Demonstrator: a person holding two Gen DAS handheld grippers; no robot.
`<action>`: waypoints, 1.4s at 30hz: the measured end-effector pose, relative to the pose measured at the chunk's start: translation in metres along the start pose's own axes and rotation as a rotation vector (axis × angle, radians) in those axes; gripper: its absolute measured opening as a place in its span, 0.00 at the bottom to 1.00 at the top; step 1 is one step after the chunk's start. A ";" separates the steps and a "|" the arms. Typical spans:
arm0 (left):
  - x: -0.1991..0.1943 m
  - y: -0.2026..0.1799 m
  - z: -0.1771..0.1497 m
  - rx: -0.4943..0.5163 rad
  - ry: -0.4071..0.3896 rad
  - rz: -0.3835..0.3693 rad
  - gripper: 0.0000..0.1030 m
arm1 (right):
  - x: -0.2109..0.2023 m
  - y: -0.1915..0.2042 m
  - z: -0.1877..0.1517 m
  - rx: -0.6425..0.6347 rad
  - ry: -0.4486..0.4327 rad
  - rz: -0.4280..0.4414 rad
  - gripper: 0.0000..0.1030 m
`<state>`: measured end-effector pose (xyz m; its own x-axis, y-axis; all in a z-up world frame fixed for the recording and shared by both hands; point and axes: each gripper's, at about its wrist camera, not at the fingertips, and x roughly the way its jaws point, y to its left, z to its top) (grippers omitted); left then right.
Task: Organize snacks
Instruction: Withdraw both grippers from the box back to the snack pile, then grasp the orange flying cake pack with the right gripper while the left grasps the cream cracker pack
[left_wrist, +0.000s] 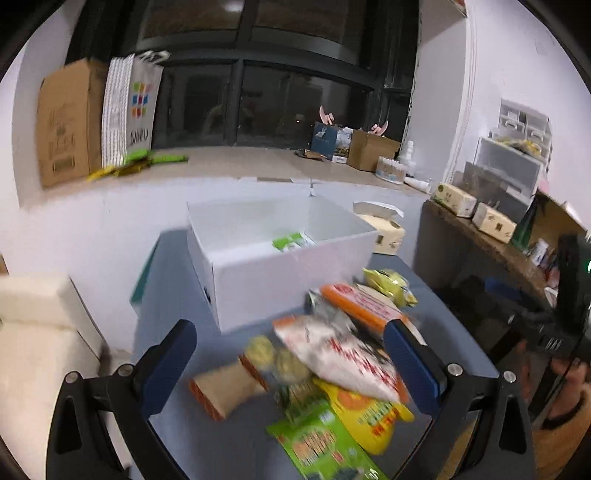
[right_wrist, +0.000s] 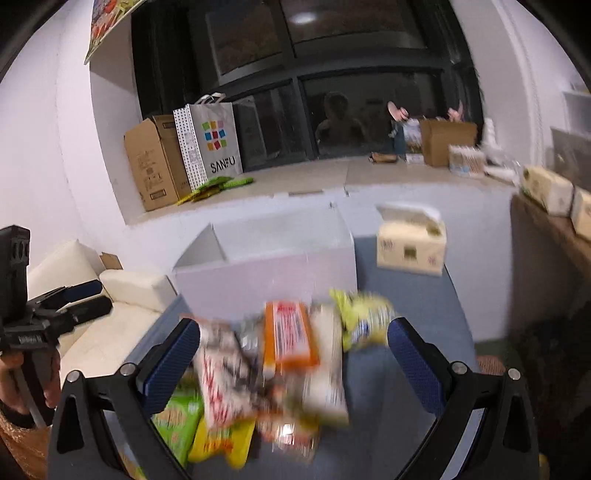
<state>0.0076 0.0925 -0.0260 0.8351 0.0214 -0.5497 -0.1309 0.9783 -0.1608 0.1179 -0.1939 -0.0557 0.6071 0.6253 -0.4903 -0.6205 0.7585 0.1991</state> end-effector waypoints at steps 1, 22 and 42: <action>-0.003 0.001 -0.006 -0.015 -0.002 0.004 1.00 | -0.003 0.000 -0.007 -0.001 0.008 -0.003 1.00; 0.000 0.011 -0.032 -0.034 0.040 -0.026 1.00 | 0.138 0.012 0.017 -0.114 0.329 0.085 1.00; 0.023 0.039 -0.044 -0.032 0.127 -0.048 1.00 | 0.129 0.011 0.013 -0.122 0.331 0.075 0.56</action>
<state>-0.0015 0.1217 -0.0813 0.7667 -0.0536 -0.6397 -0.1113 0.9703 -0.2146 0.1963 -0.1027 -0.1054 0.3765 0.5697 -0.7305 -0.7239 0.6730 0.1518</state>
